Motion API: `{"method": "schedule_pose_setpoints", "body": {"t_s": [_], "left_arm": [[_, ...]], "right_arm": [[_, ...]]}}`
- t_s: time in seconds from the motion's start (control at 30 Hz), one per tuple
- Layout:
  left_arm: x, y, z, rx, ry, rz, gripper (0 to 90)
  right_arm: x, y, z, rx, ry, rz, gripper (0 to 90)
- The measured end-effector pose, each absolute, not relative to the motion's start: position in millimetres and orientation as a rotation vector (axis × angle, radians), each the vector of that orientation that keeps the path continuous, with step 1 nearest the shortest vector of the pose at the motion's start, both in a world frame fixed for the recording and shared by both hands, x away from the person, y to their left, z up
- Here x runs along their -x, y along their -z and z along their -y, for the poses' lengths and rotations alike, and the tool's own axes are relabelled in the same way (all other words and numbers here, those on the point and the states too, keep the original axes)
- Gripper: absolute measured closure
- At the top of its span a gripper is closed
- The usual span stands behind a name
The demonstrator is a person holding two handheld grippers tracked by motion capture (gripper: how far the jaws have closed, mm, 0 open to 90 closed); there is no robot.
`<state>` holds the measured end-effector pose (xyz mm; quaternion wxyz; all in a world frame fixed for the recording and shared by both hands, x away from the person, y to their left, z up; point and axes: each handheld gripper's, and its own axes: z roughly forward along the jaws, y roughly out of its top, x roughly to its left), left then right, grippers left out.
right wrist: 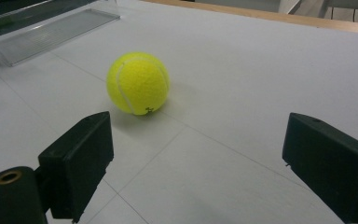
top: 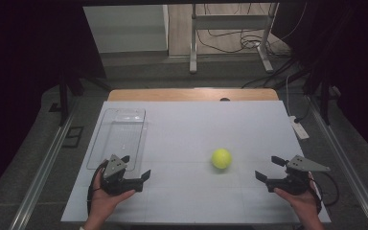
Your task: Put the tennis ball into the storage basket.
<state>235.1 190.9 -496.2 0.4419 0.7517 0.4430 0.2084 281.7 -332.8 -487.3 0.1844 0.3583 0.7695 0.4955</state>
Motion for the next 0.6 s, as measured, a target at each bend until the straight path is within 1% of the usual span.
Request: {"method": "schedule_pose_setpoints", "body": {"t_s": [0.23,0.6], "left_arm": [[-233.7,495.7,-193.2,-1.854,-0.529,-1.115,7.6],[-231.7,494.1,-187.6,-1.856,-0.525,-1.096,7.7]], "right_arm": [[-284.8,490.0,335.4,-1.032,-1.396,-2.172,9.9],[-279.5,489.3,337.2,-1.036,-1.41,-2.168,10.3]]}}
